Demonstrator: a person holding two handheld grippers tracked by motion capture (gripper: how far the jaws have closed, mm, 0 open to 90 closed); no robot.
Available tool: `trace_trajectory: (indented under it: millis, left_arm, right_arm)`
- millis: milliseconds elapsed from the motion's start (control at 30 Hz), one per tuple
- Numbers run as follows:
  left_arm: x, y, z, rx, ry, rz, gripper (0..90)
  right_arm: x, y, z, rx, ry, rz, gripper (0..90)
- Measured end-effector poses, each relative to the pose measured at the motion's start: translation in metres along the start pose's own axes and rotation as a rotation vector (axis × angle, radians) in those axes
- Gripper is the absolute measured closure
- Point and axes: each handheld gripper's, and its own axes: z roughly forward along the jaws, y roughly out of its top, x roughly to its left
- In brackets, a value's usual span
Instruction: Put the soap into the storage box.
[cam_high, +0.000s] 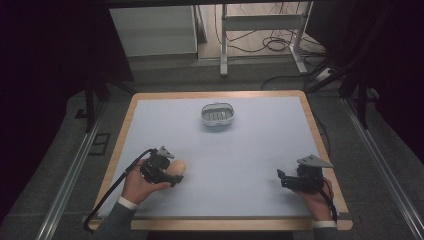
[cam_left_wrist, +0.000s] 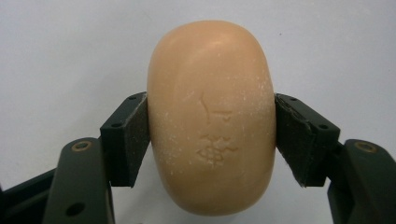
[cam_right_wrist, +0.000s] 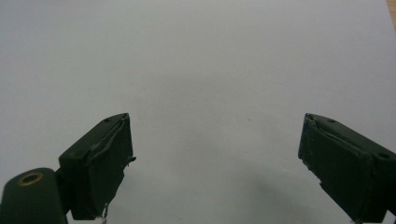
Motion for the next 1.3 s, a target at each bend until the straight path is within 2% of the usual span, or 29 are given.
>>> trace_trajectory:
  millis: [433,667,800,900,1300]
  left_arm:
    - [0.006,0.014,0.002,-0.001,-0.004,0.024,31.7]
    - [0.009,0.021,0.002,0.005,0.008,0.039,31.8]
    - [0.012,0.025,0.003,0.003,0.013,0.038,31.8]
    - [0.014,0.028,0.003,-0.004,0.000,0.034,31.9]
    - [0.016,0.042,0.000,-0.006,0.020,0.051,31.9]
  right_arm:
    - [-0.001,-0.001,0.000,0.004,-0.002,-0.002,9.8]
    - [-0.001,-0.001,0.001,0.007,-0.002,-0.002,9.8]
    - [0.000,-0.001,0.001,0.009,-0.003,-0.005,9.8]
    - [-0.001,-0.001,0.002,0.011,-0.002,-0.007,9.8]
    - [0.000,-0.002,0.003,0.019,-0.002,-0.008,9.8]
